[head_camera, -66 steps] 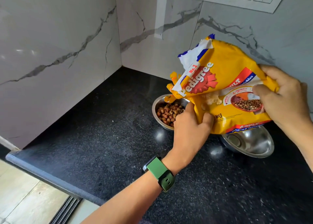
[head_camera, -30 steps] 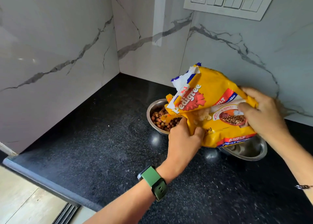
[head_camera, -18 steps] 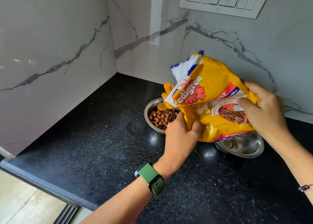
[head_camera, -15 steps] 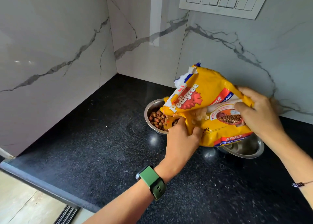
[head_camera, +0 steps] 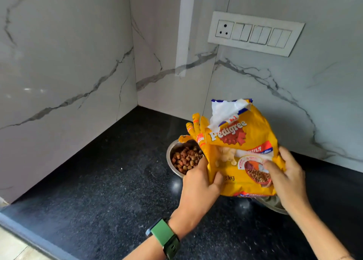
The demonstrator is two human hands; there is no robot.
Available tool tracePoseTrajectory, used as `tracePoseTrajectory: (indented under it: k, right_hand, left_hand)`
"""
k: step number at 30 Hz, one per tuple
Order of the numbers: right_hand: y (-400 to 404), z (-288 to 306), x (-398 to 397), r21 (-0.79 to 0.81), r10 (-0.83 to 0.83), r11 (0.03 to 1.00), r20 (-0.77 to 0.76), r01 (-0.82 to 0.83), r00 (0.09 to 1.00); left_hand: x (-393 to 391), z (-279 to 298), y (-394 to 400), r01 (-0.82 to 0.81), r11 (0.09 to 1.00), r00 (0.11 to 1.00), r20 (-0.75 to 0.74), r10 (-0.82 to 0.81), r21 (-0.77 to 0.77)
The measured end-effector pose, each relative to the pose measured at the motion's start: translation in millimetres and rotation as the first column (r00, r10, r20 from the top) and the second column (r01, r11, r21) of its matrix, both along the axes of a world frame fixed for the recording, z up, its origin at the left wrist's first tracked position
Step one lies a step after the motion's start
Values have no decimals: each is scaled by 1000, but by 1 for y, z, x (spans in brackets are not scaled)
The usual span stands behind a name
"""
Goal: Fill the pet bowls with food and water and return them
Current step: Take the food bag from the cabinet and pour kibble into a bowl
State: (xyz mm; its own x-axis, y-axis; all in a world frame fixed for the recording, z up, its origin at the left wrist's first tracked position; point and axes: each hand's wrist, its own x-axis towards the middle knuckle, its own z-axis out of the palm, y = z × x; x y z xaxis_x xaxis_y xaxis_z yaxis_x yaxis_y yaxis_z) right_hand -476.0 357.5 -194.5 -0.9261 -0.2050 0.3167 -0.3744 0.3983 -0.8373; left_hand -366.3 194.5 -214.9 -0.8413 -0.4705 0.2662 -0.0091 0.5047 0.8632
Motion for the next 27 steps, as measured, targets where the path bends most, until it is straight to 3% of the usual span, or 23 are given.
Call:
tracePoseTrajectory:
  k: [12, 27]
  right_hand:
    - [-35, -20, -5, -323, 23, 946, 140, 24, 990]
    - [-62, -4, -22, -502, 209, 857, 138, -114, 968]
  left_hand:
    - [-6, 11, -34, 26, 993, 999, -33, -30, -114]
    - [-19, 23, -71, 24, 973, 991, -123, -53, -230]
